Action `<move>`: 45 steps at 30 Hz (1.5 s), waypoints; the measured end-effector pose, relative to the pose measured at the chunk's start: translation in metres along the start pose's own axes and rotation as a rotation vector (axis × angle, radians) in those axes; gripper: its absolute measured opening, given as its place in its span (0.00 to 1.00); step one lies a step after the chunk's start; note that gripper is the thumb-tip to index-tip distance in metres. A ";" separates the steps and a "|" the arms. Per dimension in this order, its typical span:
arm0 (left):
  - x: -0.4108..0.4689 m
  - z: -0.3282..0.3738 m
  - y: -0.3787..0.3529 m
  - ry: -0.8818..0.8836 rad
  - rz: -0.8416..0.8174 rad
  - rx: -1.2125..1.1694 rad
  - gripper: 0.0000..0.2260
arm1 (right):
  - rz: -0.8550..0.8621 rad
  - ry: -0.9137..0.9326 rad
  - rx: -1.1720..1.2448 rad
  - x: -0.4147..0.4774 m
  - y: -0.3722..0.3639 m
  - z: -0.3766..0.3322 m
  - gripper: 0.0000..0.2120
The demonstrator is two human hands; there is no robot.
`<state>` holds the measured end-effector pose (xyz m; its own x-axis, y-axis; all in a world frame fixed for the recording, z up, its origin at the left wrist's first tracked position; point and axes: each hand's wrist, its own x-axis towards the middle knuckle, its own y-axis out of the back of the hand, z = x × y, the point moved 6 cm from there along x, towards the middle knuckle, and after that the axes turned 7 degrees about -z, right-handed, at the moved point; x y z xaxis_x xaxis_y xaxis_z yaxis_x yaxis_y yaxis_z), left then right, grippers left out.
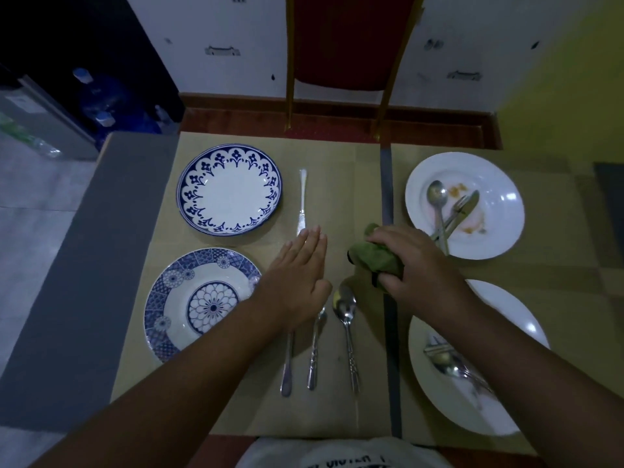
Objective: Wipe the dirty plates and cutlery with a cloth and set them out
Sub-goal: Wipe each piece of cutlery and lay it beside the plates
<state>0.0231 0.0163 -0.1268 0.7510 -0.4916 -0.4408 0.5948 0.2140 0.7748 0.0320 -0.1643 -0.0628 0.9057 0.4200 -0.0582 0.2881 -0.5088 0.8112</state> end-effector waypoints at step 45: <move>0.008 0.162 -0.076 0.222 0.093 -0.567 0.09 | 0.244 -0.457 0.197 -0.234 0.054 0.116 0.27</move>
<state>-0.0620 -0.1406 -0.1158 0.8126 -0.2750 -0.5139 0.5380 0.6931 0.4798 -0.1283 -0.3776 -0.0731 0.9836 -0.0742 -0.1643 0.0659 -0.7001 0.7110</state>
